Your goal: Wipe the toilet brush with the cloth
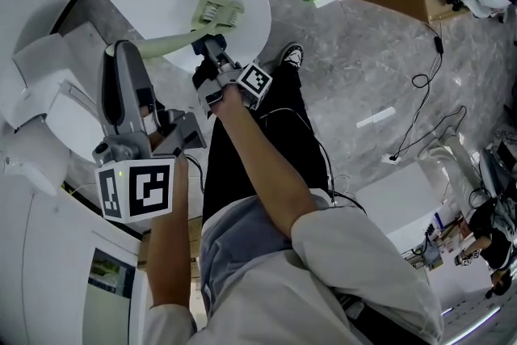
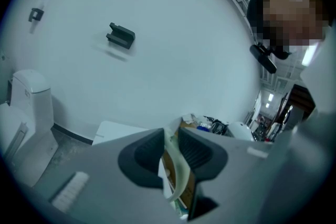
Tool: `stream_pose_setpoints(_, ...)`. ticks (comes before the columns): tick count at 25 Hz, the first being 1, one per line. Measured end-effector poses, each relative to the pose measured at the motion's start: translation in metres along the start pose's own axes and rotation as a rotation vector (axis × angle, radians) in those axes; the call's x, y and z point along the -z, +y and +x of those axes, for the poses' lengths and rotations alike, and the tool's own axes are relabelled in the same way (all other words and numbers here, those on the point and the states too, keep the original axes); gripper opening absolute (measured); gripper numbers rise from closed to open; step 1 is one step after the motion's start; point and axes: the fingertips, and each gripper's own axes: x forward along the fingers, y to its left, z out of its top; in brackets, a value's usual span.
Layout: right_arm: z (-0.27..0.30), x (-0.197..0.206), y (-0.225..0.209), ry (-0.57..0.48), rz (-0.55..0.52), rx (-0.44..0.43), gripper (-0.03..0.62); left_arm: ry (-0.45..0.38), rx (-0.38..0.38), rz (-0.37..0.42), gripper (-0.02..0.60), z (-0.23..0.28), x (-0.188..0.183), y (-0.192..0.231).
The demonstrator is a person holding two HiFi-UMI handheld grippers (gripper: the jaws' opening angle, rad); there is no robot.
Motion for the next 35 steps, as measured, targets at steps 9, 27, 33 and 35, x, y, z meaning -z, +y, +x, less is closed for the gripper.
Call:
stream_pose_setpoints(9, -0.003, 0.016, 0.015, 0.063, -0.013, -0.008, 0.085, -0.009, -0.009, -0.003, 0.000, 0.001, -0.001, 0.000)
stream_pose_setpoints(27, -0.006, 0.056, 0.046, 0.251, -0.142, -0.009, 0.084, -0.011, -0.015, 0.003, 0.000, 0.001, -0.004, -0.003)
stream_pose_setpoints(33, 0.000, 0.063, 0.062, 0.327, -0.254, -0.015, 0.085, -0.011, -0.021, 0.009, 0.000, 0.001, -0.004, -0.005)
stream_pose_setpoints(35, 0.006, 0.064, 0.068, 0.347, -0.284, -0.039, 0.084, -0.012, -0.022, 0.011, 0.000, 0.001, -0.005, -0.006)
